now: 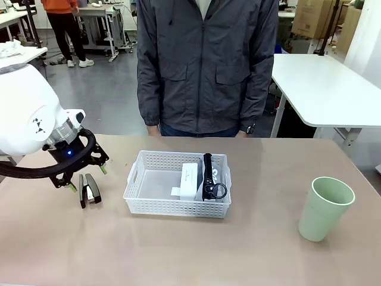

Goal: Efficiently arrange items inside the basket to fit them all.
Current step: Pick up the Stapler and place it inside the Organizing basket.

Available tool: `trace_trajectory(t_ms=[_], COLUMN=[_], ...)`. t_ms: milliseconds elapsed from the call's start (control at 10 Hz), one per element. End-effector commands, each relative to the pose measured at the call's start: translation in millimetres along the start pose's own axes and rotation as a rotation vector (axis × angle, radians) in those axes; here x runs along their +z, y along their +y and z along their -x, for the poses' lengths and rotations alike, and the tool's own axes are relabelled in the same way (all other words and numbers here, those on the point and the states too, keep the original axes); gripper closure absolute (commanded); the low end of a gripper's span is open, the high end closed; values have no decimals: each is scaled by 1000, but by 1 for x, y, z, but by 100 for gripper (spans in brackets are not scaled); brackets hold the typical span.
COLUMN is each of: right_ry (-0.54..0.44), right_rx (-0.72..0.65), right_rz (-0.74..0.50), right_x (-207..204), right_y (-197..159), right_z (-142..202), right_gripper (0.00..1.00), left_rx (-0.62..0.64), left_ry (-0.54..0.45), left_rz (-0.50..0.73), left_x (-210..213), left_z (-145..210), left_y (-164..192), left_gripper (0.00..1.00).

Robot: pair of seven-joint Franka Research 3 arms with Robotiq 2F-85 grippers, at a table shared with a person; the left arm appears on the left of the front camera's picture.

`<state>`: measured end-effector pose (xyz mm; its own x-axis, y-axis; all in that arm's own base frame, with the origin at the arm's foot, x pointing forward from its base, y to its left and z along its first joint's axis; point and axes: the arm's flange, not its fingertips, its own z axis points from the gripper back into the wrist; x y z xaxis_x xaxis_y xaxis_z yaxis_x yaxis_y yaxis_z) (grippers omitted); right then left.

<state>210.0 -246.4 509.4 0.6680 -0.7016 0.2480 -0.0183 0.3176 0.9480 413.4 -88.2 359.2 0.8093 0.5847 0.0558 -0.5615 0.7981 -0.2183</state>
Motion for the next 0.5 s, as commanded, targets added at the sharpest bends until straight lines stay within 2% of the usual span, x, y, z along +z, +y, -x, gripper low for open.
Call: trace_trajectory(t_ms=[0,400], right_ry=[-14,-14], right_rx=[25,25], right_rz=[-27,-27], right_x=[-1,-1], right_y=[0,0], right_z=[-2,-2], right_gripper=[0,0], left_rx=[-15,-56], left_ry=[-44,1], left_rz=[-32,-98], left_x=[-10,-30], left_z=[10,-1], left_y=[5,10], left_gripper=[0,0])
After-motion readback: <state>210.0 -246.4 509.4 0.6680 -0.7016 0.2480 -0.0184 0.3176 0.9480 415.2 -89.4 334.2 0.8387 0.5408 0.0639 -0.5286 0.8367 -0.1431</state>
